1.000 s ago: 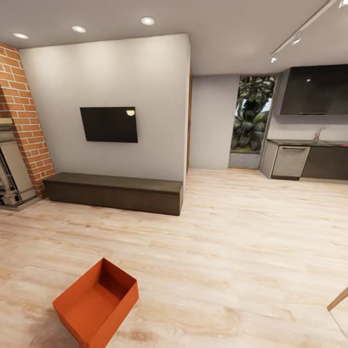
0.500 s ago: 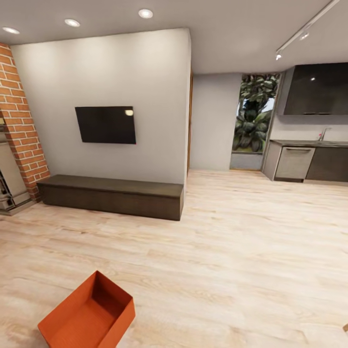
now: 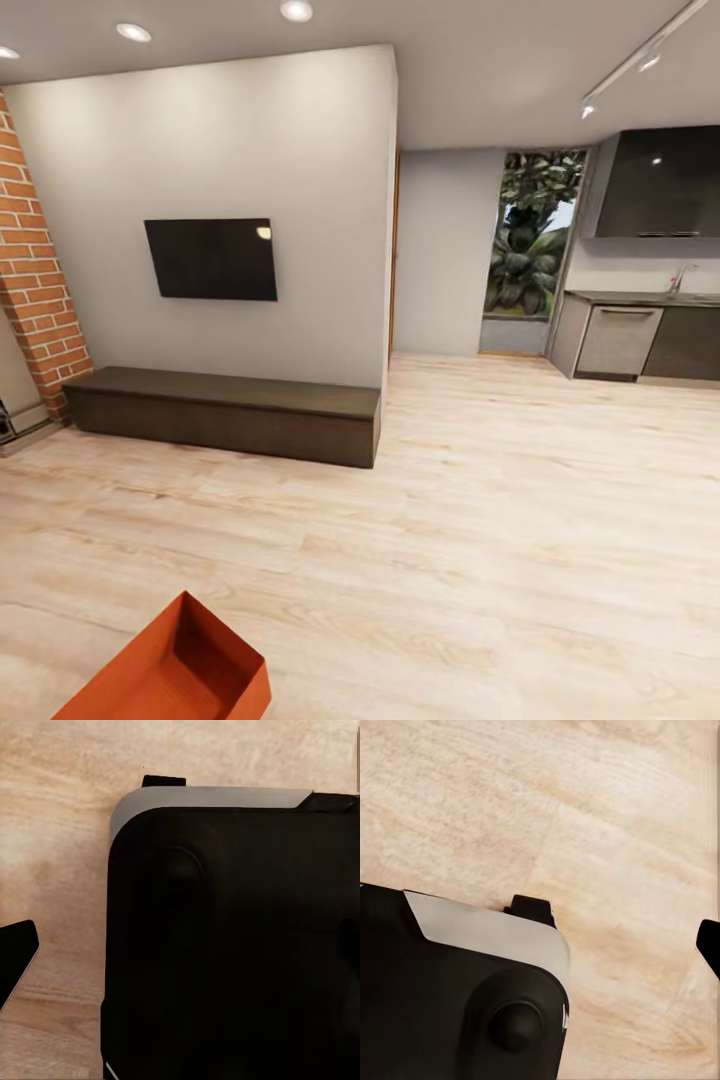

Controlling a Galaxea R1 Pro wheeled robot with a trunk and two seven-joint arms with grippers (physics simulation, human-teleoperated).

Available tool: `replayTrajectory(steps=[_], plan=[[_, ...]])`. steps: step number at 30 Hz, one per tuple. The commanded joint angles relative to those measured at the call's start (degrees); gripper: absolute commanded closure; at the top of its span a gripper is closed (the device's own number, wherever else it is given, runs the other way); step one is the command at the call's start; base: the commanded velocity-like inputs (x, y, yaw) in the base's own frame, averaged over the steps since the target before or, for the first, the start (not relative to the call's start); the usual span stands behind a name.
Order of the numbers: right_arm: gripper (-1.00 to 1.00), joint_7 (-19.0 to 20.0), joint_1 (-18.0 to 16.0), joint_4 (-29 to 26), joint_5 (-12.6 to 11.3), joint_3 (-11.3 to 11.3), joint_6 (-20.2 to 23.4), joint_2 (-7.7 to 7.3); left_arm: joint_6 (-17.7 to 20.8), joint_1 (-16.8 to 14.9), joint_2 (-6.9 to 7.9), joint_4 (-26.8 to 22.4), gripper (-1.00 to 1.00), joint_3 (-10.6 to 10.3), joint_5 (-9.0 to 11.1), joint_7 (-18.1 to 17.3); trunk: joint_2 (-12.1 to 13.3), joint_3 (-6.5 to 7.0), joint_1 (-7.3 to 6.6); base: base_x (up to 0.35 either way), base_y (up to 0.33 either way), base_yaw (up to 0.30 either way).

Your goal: Move the two storage containers from the living room to the garage. In the garage, place one container on the floor and stack the other container on top of it (either order is fine).

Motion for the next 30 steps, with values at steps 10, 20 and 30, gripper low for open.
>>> replayTrajectory(steps=[10,20,30], plan=[[-1.0,-0.23,-0.01,-0.05,-0.52,0.5,-0.09,0.0,-0.16,-0.03,0.0,0.01,-1.0,0.05,0.32,-0.02,-0.03,-0.06,0.03,0.323,0.0,0.0],[-1.0,-0.23,-0.01,-0.05,-0.51,0.5,-0.09,-0.15,-1.26,-0.03,0.07,0.01,-1.0,0.04,0.33,-0.02,-0.03,-0.06,0.03,0.143,0.0,0.084],[-1.0,-0.23,-0.01,-0.05,-0.51,0.49,-0.09,-0.18,-3.24,-0.03,0.08,0.03,-1.0,0.04,0.49,-0.02,-0.03,-0.06,0.03,0.003,0.0,0.26]])
